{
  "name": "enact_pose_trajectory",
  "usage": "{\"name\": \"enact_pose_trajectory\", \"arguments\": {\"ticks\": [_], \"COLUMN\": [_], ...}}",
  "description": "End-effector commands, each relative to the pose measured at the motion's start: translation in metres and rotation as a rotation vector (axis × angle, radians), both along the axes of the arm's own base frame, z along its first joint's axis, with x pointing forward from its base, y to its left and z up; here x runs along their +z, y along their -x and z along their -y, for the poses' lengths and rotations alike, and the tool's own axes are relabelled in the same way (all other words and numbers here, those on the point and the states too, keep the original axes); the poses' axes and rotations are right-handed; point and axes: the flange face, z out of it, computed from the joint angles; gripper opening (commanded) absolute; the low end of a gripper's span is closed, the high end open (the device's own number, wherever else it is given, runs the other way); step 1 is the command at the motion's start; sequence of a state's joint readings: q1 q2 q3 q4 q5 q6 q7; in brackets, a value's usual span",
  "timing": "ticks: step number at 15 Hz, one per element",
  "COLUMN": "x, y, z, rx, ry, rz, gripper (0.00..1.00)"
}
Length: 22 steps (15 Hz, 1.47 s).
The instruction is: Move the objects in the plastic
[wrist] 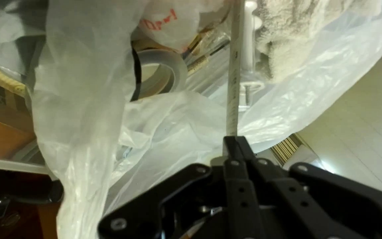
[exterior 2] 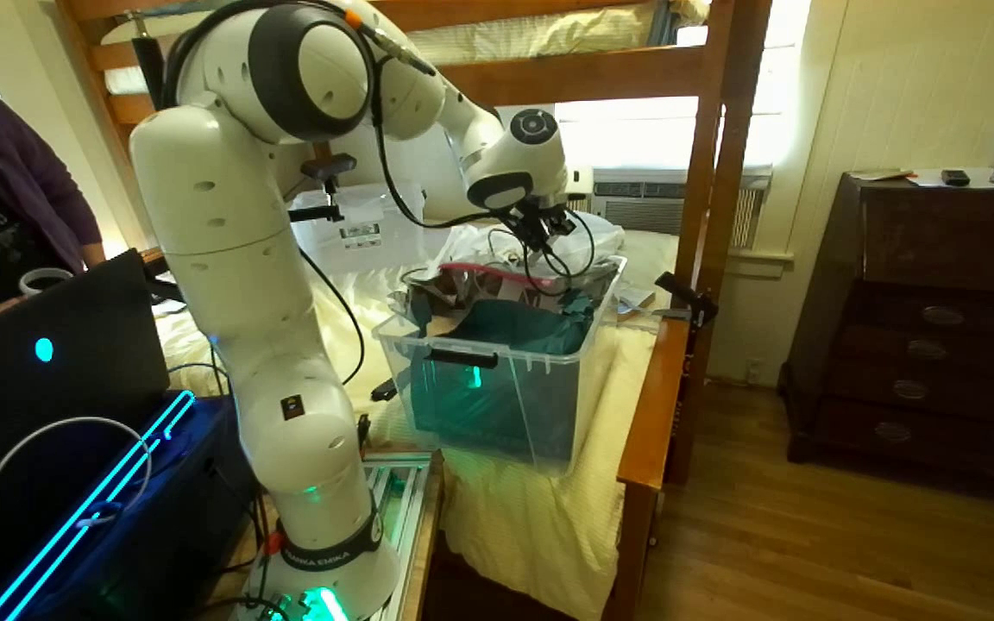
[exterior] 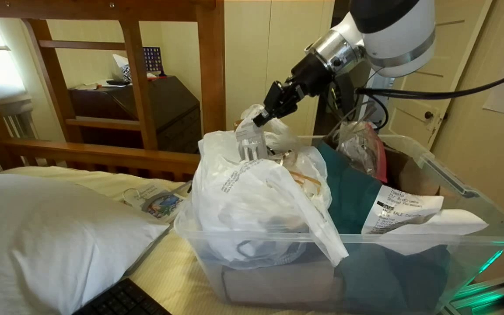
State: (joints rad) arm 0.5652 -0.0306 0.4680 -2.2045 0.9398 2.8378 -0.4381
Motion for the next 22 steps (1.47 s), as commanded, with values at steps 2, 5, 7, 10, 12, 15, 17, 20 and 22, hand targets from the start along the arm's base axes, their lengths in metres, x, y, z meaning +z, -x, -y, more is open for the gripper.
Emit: {"name": "enact_pose_trajectory", "arguments": {"ticks": [2,5,7,10,12,15,17,20,22], "x": [-0.036,-0.051,-0.057,-0.062,-0.066,-0.067,-0.060,-0.026,0.004], "y": [-0.004,-0.003,-0.005,-0.006,-0.008,-0.013,-0.022,-0.032,-0.034], "z": [-0.005,-0.005,-0.004,-0.006,-0.011,-0.020,-0.021,-0.016,-0.015], "rx": [0.058,0.100,0.130,0.197,0.254,0.317,0.300,0.239,0.201], "ry": [0.044,0.063,0.077,0.097,0.102,0.107,0.114,0.148,0.155], "rz": [-0.060,-0.150,-0.193,-0.277,-0.321,-0.359,-0.342,-0.270,-0.215], "gripper": [0.00,0.00,0.00,0.00,0.00,0.26,0.33,0.53,0.66]}}
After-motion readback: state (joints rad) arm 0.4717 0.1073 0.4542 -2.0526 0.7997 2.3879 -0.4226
